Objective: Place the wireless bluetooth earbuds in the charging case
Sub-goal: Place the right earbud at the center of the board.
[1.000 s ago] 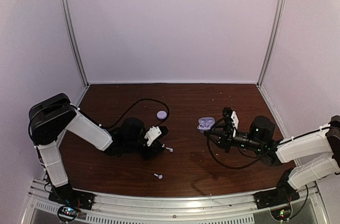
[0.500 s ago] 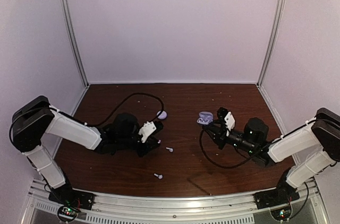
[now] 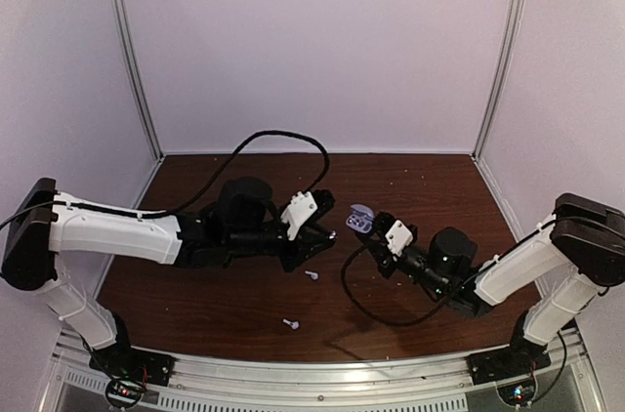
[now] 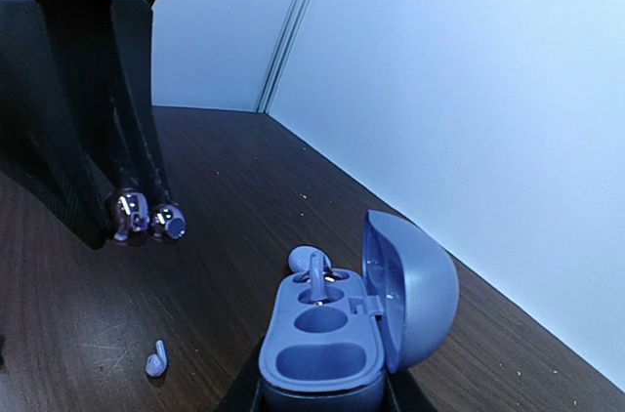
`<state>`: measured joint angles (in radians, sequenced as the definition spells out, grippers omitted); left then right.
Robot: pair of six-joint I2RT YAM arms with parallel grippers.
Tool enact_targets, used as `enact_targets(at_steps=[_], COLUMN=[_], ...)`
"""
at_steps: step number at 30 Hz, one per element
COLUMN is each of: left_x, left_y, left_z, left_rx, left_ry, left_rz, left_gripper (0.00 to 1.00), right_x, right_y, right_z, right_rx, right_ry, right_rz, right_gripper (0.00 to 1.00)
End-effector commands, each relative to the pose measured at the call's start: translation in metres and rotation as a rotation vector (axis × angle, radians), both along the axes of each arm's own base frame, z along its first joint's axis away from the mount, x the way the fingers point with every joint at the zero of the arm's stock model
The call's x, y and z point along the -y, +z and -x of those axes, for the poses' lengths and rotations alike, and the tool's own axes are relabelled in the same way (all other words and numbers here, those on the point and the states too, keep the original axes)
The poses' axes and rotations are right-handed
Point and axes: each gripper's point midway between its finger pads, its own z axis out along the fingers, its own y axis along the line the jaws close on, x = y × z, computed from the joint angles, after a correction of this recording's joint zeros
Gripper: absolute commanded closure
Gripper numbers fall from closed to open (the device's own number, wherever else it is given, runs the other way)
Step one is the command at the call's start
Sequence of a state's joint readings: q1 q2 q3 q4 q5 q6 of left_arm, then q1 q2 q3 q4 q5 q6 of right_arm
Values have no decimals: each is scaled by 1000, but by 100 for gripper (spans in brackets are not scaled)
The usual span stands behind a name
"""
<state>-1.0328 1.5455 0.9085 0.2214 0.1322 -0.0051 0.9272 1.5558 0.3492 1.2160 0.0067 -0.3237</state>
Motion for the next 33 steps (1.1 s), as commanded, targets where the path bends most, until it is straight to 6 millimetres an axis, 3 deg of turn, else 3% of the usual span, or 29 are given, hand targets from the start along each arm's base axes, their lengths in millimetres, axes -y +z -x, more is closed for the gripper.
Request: enact_targets(at_steps=[1, 11, 26, 33], left_x=[16, 34, 38, 42], left_y=[28, 33, 34, 22], left_z=[-3, -4, -5, -8], left_rx=[-38, -65, -81, -102], left_ry=[33, 34, 46, 53], left_rz=[60, 55, 47, 1], left_gripper=[77, 76, 76, 76], right_x=[-5, -16, -33, -36], right_y=[22, 20, 12, 14], right_z=[-7, -5, 2, 5], right_rx=[96, 81, 62, 62], right_ry=[-76, -102, -96, -92], right_rz=[-12, 1, -4, -17], right_gripper=[100, 100, 100, 100])
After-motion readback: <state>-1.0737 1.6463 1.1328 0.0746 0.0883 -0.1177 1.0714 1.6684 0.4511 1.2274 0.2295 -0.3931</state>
